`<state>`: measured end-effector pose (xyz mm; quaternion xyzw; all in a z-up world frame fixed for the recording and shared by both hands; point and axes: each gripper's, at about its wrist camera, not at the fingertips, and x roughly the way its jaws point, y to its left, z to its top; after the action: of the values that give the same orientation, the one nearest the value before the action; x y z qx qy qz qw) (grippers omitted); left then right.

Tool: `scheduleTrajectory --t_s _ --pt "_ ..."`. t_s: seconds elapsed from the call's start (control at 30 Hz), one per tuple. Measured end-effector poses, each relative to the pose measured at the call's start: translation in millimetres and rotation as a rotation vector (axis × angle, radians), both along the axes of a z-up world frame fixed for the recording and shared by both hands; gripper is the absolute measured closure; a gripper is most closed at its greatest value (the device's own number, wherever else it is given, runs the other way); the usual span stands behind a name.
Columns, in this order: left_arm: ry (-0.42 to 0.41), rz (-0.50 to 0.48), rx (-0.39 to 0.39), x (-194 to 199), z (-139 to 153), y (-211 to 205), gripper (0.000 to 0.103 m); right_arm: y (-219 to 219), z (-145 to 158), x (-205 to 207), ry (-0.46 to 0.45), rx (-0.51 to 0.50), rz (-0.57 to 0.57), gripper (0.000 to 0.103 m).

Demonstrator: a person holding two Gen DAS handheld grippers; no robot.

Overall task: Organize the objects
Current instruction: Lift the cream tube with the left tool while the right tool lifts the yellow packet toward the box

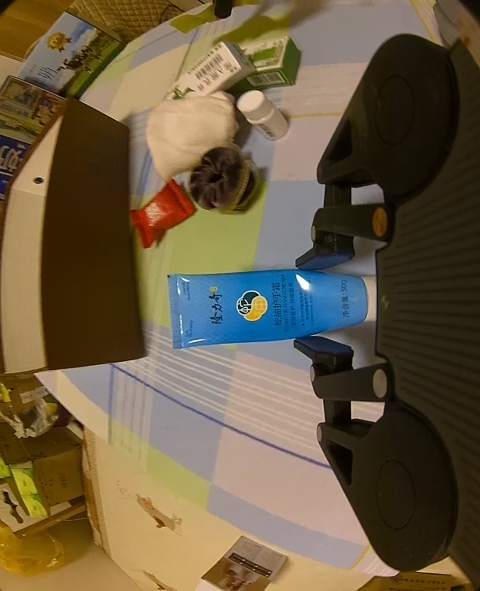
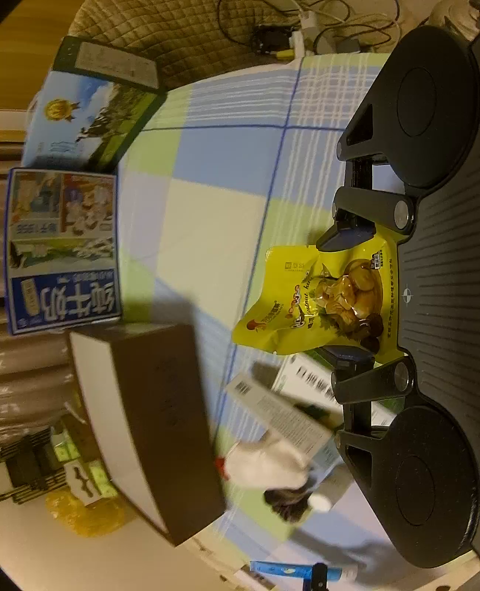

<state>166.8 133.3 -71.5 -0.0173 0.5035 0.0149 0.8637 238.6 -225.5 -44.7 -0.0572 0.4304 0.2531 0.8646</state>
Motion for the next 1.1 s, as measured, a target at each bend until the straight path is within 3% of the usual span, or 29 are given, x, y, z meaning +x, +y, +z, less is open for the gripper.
scheduleTrajectory --t_s 0.13,0.43,0.57,0.67,0.77,1.1 --pt "-0.025 -0.016 -0.008 3 6 1 0.069 11 10 -3 -0.022 0.026 0.013 0.054" --pt "0.097 -0.025 0.022 25 -27 -3 0.069 18 20 -7 -0.046 0.038 0.003 0.054" --pt "0.120 -0.040 0.046 24 -29 -7 0.056 12 22 -8 -0.049 0.033 -0.018 0.054" --pt "0.133 -0.037 0.052 19 -30 -9 0.056 8 22 -9 -0.046 0.036 -0.033 0.054" --pt "0.113 -0.046 0.053 15 -28 -11 0.073 6 21 -10 -0.042 0.040 -0.044 0.054" --pt "0.013 -0.061 0.045 12 1 -7 0.074 12 23 -7 -0.047 0.043 -0.028 0.054"
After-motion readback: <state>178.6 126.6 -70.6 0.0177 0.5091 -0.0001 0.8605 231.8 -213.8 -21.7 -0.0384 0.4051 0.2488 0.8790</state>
